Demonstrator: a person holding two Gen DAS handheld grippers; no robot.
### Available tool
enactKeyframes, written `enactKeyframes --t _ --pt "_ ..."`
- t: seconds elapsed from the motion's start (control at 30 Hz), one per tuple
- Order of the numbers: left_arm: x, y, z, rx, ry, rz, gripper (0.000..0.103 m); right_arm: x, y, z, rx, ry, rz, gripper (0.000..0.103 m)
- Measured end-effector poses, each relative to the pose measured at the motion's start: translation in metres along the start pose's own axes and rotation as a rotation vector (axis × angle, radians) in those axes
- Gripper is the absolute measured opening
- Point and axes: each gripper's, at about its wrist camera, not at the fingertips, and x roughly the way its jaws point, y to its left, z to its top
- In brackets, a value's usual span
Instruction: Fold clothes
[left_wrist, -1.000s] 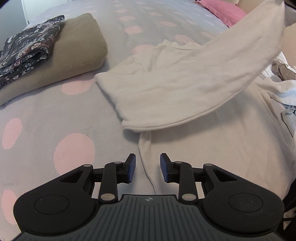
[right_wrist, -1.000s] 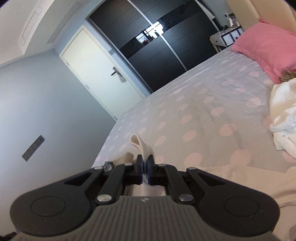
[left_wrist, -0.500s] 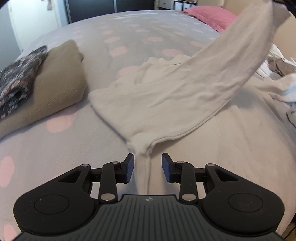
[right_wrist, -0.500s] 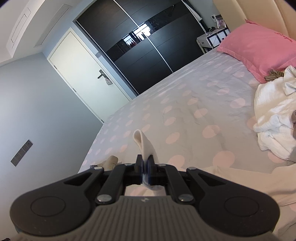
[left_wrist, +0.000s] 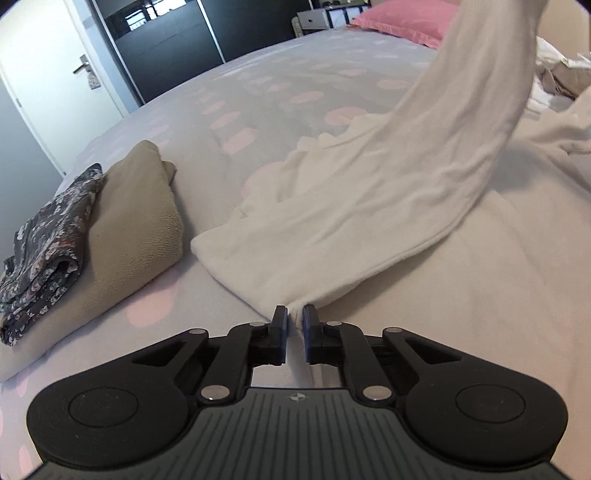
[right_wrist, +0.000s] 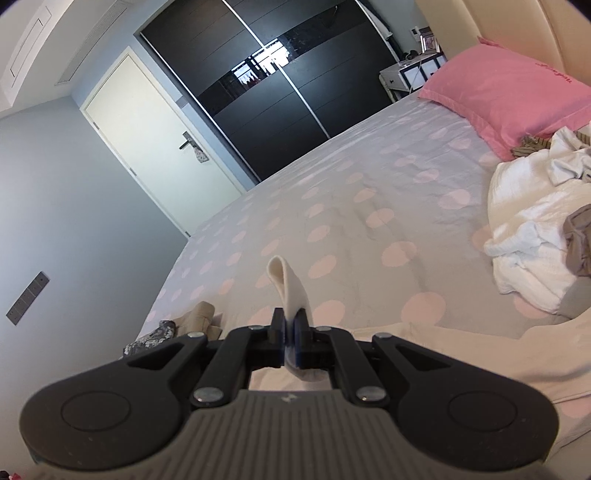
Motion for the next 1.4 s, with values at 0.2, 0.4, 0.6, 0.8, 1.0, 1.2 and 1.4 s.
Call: enactKeyframes --t 0.2,0.4,0.6,0.8,1.0,1.2,1.4 --pt "-0.003 0.033 -0.016 -0.108 0.036 0.059 0.005 0.001 -0.031 -0.008 0.016 0.031 -0.114 0.006" --pt "-0.004 0.023 -0.029 -0.05 0.057 0.019 0.005 0.022 -0.077 -0.028 0.067 0.168 -0.292 0.006" --pt "0.007 0.031 -0.031 -0.114 0.188 -0.05 0.007 0.031 -0.103 -0.047 0.079 0.272 -0.359 0.006" --pt "-0.007 0.072 -0.029 -0.34 0.203 -0.187 0.028 0.035 -0.101 -0.053 0.04 0.298 -0.343 0.006" --pt "-0.001 0.103 -0.002 -0.525 0.111 -0.263 0.04 0.041 -0.096 -0.052 0.032 0.296 -0.324 0.006" --pt "0.047 0.116 0.013 -0.62 0.104 -0.221 0.04 0.046 -0.096 -0.051 0.009 0.292 -0.303 0.006" --pt "0.081 0.121 0.011 -0.67 0.082 -0.222 0.039 0.055 -0.1 -0.051 -0.014 0.302 -0.296 0.006"
